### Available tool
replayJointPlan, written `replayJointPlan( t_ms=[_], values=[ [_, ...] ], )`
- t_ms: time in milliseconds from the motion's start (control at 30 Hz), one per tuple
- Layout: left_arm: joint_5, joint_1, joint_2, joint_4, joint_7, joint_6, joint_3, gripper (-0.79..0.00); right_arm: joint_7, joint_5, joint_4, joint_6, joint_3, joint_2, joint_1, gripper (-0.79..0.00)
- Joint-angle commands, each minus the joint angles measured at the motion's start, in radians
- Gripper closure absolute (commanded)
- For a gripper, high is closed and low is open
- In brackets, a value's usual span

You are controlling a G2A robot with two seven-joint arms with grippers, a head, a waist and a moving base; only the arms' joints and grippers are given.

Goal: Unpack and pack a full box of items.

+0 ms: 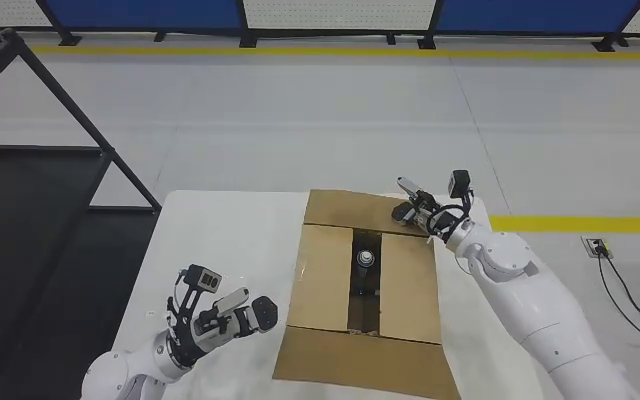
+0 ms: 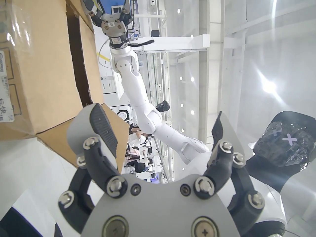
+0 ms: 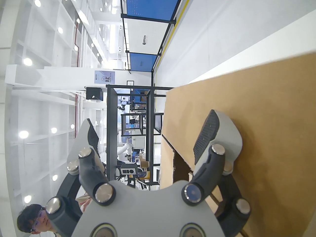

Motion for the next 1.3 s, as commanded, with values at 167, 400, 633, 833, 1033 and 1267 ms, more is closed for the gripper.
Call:
replayJointPlan(
  t_ms=[167, 400, 633, 833, 1033, 1267],
  values=[
    [0.003, -0.02, 0.002, 0.02, -0.005, 0.007, 0.015, -0.785, 0.018, -0.004, 0.023, -0.058, 0.026, -0.007, -0.006, -0.785],
    [0.002, -0.037, 0.003, 0.033, -0.001, 0.01, 0.028, -0.785, 0.123, -0.021, -0.073, -0.129, 0.105, 0.02, -0.071, -0.785],
    [0.071, -0.055, 0.0, 0.057, 0.123, -0.053, 0.034, -0.785, 0.319, -0.081, -0.299, -0.083, 0.195, 0.068, -0.209, -0.785],
    [0.075, -0.049, -0.001, 0.067, 0.2, -0.124, 0.002, -0.785, 0.433, -0.146, -0.449, 0.001, 0.235, 0.094, -0.296, -0.785],
    [0.041, -0.039, -0.001, 0.069, 0.212, -0.129, -0.016, -0.785, 0.43, -0.161, -0.47, 0.016, 0.248, 0.099, -0.309, -0.785],
    [0.05, -0.035, -0.001, 0.064, 0.219, -0.121, -0.01, -0.785, 0.424, -0.183, -0.503, 0.033, 0.217, 0.093, -0.314, -0.785]
  ],
)
